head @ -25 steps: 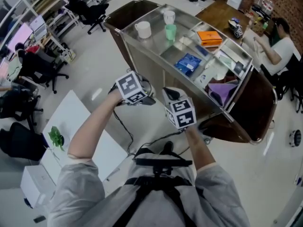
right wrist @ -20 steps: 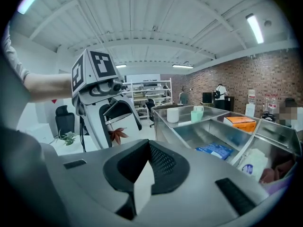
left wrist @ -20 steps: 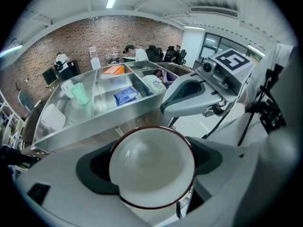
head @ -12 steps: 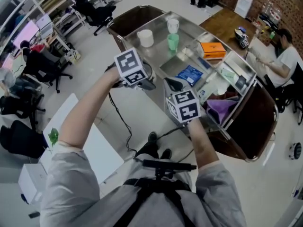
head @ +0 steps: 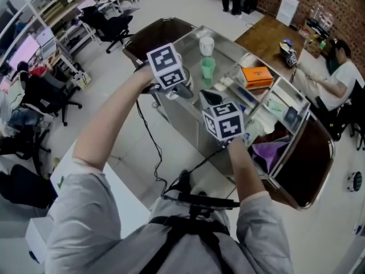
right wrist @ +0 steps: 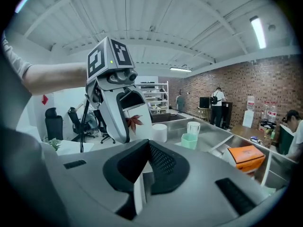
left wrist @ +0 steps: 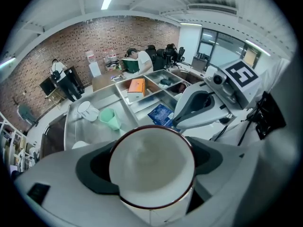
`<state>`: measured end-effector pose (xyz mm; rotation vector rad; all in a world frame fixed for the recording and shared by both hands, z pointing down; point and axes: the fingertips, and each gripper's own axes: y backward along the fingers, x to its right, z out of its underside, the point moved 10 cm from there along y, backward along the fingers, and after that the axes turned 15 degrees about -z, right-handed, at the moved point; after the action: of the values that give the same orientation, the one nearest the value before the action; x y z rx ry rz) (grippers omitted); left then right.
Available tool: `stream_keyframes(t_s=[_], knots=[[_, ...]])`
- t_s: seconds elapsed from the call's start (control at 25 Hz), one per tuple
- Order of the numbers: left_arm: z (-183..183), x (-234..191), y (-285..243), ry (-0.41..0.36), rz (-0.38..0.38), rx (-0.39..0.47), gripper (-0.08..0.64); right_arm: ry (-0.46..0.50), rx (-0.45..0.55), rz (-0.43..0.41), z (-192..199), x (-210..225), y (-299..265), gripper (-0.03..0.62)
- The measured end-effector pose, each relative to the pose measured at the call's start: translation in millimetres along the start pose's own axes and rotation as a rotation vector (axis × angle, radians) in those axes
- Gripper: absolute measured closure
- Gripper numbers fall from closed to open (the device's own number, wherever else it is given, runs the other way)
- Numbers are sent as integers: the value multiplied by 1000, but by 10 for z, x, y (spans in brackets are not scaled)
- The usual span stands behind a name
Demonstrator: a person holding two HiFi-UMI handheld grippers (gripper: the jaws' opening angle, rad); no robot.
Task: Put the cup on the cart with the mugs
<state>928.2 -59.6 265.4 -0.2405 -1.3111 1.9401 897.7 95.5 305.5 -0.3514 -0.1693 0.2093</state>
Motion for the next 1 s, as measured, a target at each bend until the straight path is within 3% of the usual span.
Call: stream_keyframes(t_s=[0.4,1.0], knots=[[-122,-655,-686,-48,70,-40,124,-40,-48,97,-147,554,-407,584],[8,-873,-1473,-71,151,-101,124,-102,-101,160,-63,950,-685,584]])
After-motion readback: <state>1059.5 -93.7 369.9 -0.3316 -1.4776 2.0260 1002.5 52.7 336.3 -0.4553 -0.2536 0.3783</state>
